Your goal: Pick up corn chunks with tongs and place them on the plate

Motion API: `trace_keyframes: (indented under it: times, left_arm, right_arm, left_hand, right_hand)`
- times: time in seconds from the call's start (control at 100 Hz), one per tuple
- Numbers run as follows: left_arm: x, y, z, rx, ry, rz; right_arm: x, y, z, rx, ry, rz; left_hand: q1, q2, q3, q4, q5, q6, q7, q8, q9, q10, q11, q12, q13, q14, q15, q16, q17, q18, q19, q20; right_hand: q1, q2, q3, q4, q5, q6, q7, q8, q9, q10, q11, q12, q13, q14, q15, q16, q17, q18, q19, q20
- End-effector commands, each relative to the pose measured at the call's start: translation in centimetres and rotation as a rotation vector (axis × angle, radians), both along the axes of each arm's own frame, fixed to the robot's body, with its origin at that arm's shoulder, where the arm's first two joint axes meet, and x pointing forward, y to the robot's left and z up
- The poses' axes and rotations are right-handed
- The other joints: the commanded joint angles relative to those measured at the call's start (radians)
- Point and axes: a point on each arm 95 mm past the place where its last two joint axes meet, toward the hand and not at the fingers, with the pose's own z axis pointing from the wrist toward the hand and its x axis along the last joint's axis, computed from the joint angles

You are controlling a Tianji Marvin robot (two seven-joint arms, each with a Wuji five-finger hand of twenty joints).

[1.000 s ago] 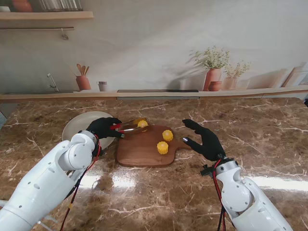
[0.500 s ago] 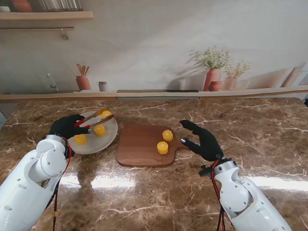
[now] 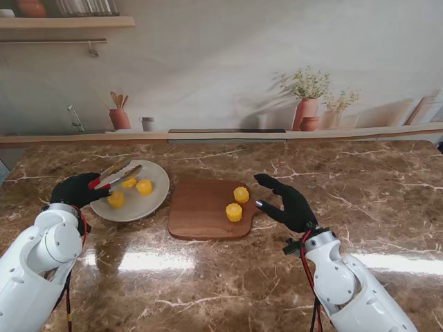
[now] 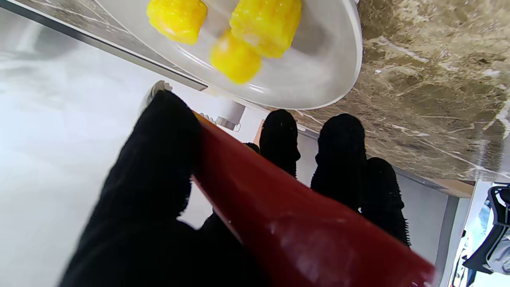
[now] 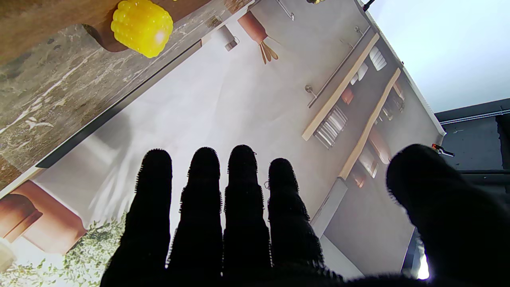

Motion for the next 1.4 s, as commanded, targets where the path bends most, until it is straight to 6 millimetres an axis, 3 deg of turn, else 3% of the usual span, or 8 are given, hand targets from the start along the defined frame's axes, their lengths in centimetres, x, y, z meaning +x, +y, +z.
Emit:
trace_keyframes:
  times: [0.0,0.32,0.43,0.47,0.51,0.58,0.66,1.39]
  left_arm:
    - [-0.1,-0.5,0.3,-0.003,-0.015,-0.018]
    - [-0.1,-5.1,1.6,-0.042,-0.027,-0.249]
    - [0.0,-7.7,0.8,-0.088,0.028,-0.373]
    - [-0.1,-8.5,0.4,-0.1,0.055,-0.417]
    - [-0.1,-9.4,-0.1,-0.117,0.081,-0.456]
    - [-0.1,-10.6,-1.0,-0.148,0.125,-0.503]
    - [0.0,-11.7,-2.0,-0.186,0.171,-0.531]
    - [-0.1,-15.0,-4.7,-0.259,0.288,-0.637]
  right_arm:
    - [-0.3,0.0,-0.5,-0.005,0.023,0.0]
    - [-0.3,0.0,-0.5,-0.006,0.024,0.004]
    - [-0.3,0.0,-0.5,-0.005,0.022,0.007]
    - [-0.3,0.0,-0.5,-0.006,0.022,0.007]
    - [-0.3,0.0,-0.5,-0.006,0.021,0.008]
    - [-0.3,0.0,-0.5,-0.005,0.02,0.008]
    - [-0.3,-0.1,-0.4,-0.002,0.017,0.004]
    - [-0.3,-0.4,-0.5,0.003,0.01,-0.009]
  left_hand:
    - [0.064,0.122,0.198,0.038,0.009,-0.063,-0.003,-0.015,0.061,-0.104,0.045,0.001,0.037,0.017,0.028,-0.006,-0.001,0.007,0.034,0.014]
    - [0.049,0.125,0.21,0.032,0.009,-0.073,0.01,-0.01,0.061,-0.143,0.051,-0.015,0.041,0.009,0.028,-0.008,0.005,0.009,0.038,0.013]
    - [0.047,0.134,0.209,0.034,0.005,-0.073,0.018,-0.005,0.054,-0.108,0.05,-0.018,0.04,0.009,0.026,-0.008,0.005,0.009,0.037,0.012]
    - [0.05,0.131,0.204,0.032,0.0,-0.074,0.019,-0.004,0.054,-0.147,0.053,-0.016,0.037,0.006,0.024,-0.008,0.004,0.008,0.036,0.012]
    - [0.05,0.135,0.202,0.033,-0.001,-0.075,0.022,-0.003,0.052,-0.123,0.052,-0.017,0.038,0.005,0.023,-0.009,0.005,0.008,0.036,0.012]
    - [0.052,0.134,0.197,0.032,-0.009,-0.072,0.022,-0.002,0.053,-0.152,0.052,-0.016,0.038,0.003,0.022,-0.009,0.005,0.008,0.036,0.012]
    - [0.054,0.137,0.195,0.035,-0.016,-0.064,0.018,-0.004,0.049,-0.114,0.053,-0.019,0.039,0.006,0.022,-0.008,0.005,0.008,0.036,0.011]
    - [0.069,0.133,0.171,0.037,-0.028,-0.068,-0.021,-0.026,0.05,-0.149,0.06,-0.021,0.034,0.002,0.017,-0.004,-0.002,0.003,0.025,0.01]
  right_hand:
    - [0.017,0.016,-0.011,-0.026,0.001,-0.023,-0.014,0.003,0.004,-0.027,0.003,0.014,0.033,0.0,0.008,0.012,0.0,-0.009,0.021,0.024]
    - [0.017,0.018,-0.01,-0.026,0.002,-0.022,-0.013,0.003,0.004,-0.027,0.004,0.014,0.034,-0.001,0.008,0.012,0.0,-0.008,0.022,0.024]
    - [0.017,0.017,-0.01,-0.026,0.002,-0.023,-0.013,0.003,0.004,-0.028,0.004,0.014,0.034,-0.001,0.008,0.012,0.0,-0.008,0.022,0.024]
    - [0.017,0.017,-0.01,-0.026,0.002,-0.022,-0.013,0.003,0.004,-0.029,0.004,0.014,0.034,0.0,0.008,0.012,0.0,-0.007,0.022,0.024]
    - [0.017,0.018,-0.01,-0.026,0.001,-0.023,-0.013,0.003,0.004,-0.027,0.004,0.014,0.034,-0.001,0.008,0.012,0.0,-0.007,0.022,0.024]
    - [0.017,0.018,-0.01,-0.027,0.001,-0.022,-0.014,0.003,0.004,-0.027,0.004,0.014,0.034,-0.001,0.008,0.012,-0.001,-0.006,0.022,0.023]
    - [0.017,0.017,-0.01,-0.026,0.002,-0.022,-0.013,0.003,0.004,-0.028,0.004,0.014,0.035,0.0,0.008,0.012,-0.001,-0.005,0.022,0.024]
    - [0.017,0.016,-0.009,-0.027,0.002,-0.024,-0.014,0.003,0.005,-0.029,0.004,0.015,0.034,0.0,0.008,0.013,-0.003,0.006,0.03,0.033]
